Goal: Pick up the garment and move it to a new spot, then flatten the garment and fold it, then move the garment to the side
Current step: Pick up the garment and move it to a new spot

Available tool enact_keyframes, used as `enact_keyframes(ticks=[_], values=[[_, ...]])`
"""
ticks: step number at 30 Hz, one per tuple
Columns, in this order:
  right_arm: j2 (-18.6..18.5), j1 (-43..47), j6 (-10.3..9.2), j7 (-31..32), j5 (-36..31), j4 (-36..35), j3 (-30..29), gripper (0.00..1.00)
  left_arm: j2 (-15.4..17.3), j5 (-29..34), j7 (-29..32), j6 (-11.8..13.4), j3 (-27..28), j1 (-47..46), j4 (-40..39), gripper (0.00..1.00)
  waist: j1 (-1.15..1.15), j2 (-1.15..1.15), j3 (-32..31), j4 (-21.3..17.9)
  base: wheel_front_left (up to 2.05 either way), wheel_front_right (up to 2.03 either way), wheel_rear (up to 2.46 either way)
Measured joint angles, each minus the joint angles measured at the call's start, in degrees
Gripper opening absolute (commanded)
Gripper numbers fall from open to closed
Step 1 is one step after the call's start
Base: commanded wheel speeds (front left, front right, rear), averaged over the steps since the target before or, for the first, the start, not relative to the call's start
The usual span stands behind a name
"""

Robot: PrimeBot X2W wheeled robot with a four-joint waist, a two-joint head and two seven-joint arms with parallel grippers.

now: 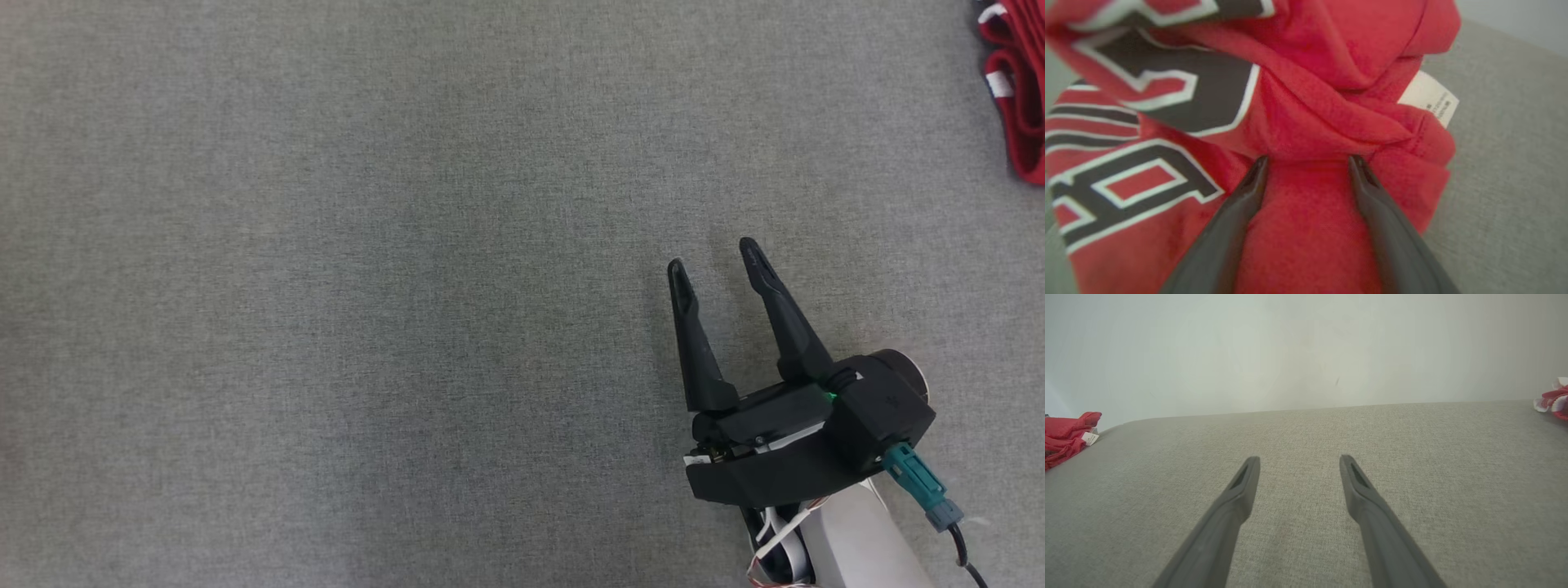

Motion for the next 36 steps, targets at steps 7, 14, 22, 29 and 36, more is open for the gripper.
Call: enact_keyframes(ticks=[7, 14, 22, 29, 36], values=[[0.03, 0.01, 0.00, 0.00, -0.42, 0.27, 0.43, 1.00, 0.11, -0.25, 6.33, 2.10, -0.96, -2.46, 3.89, 0.41, -0.01, -0.02, -0.15, 0.02, 0.00, 0.00, 0.00], [0.03, 0.25, 0.00, 0.00, -0.42, 1.09, 0.53, 1.00, -0.41, -0.04, 2.21, 0.93, -1.94, -1.23, 4.23, 0.00, -0.01, -0.01, -2.22, 0.14, 0.00, 0.00, 0.00], [0.04, 1.48, 0.00, 0.00, -0.15, 1.97, -0.04, 1.00, -1.23, 0.31, -6.04, -2.01, -3.87, -1.29, 1.04, 0.00, -0.01, -0.02, -5.72, 0.76, 0.00, 0.00, 0.00], [0.04, 2.92, 0.00, 0.00, 0.42, 2.55, -1.03, 1.00, -5.02, -0.47, -12.68, -3.60, -6.94, -2.15, -5.28, 0.00, -0.02, -0.02, -9.67, 1.22, 0.00, 0.00, 0.00], [0.04, 4.88, 0.00, 0.00, 1.74, 3.09, -2.12, 1.00, -10.57, -1.33, -12.73, -3.89, -12.62, -2.63, -17.03, 0.00, -0.02, -0.02, -13.17, 0.05, 0.00, 0.00, 0.00]])
